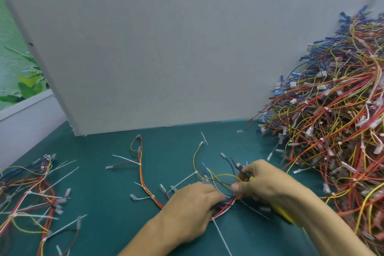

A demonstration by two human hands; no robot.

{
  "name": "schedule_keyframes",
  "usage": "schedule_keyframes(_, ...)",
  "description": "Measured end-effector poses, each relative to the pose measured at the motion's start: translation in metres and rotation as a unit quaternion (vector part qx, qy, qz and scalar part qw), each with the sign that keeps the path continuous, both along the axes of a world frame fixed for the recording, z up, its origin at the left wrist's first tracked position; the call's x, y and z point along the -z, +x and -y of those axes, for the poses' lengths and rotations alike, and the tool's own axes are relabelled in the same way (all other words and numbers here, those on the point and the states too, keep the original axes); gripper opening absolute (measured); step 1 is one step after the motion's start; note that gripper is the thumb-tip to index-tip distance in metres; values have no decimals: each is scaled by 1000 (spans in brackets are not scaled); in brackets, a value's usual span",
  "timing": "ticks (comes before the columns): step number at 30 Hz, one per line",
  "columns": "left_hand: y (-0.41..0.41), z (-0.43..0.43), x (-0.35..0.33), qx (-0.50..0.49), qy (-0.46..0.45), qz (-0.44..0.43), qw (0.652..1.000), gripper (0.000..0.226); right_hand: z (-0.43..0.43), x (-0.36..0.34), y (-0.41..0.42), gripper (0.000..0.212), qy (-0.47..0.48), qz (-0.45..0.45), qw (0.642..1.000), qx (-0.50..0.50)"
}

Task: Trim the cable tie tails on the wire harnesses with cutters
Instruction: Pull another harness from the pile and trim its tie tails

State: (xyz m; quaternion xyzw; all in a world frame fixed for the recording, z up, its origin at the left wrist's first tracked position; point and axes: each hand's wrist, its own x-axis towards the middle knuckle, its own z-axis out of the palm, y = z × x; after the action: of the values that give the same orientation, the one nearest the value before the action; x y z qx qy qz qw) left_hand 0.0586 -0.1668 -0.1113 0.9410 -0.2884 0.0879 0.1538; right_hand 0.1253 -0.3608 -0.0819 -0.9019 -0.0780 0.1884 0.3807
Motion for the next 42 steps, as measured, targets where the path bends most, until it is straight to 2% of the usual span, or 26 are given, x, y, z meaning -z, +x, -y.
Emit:
schedule_keyframes(3,-5,-4,1,22,-12,18,1000,37,9,-18,-2,22,32,22,998,-47)
schedule_keyframes(6,-10,-10,4,30,-17,11,999,34,4,-27,-3,22,61,88,994,-36)
schedule_keyframes(8,-13,-11,5,28,-22,0,999,34,-12,-28,-4,24,11,134,990,-47)
schedule_keyframes(11,-12,-11,11,16,-29,-8,999,36,-53,-20,2,31,-92,157,980,-83)
schedule_keyframes(14,-13,-9,16,23,-45,17,999,37,-92,-6,15,18,-158,163,970,-90)
schedule_keyframes(18,-12,-5,25,22,-44,56,997,39,-113,10,31,11,-205,154,960,-108)
schedule_keyframes(20,-14,-1,25,-37,-25,28,999,34,-111,11,38,15,-195,125,966,-118)
schedule_keyframes(22,-14,-1,24,-56,14,6,998,31,-105,8,45,6,-154,112,976,-101)
schedule_keyframes(26,-15,1,17,-33,61,53,996,30,-99,-6,53,27,-91,112,986,-84)
schedule_keyframes(28,-17,0,17,-21,79,77,994,28,-104,-7,49,37,-129,101,980,-113)
schedule_keyframes(30,-19,2,15,-33,104,97,989,16,-113,-3,42,37,-186,103,968,-134)
schedule_keyframes(32,-20,3,14,-48,107,100,988,2,-119,1,38,32,-209,107,962,-139)
schedule_keyframes(35,-23,3,13,-71,107,85,988,7,-119,1,39,29,-207,105,963,-135)
schedule_keyframes(39,-24,-1,10,-63,93,110,988,17,-113,-8,38,46,-192,63,965,-166)
schedule_keyframes(42,-22,-1,10,-66,76,156,983,12,-110,-8,36,32,-188,55,962,-192)
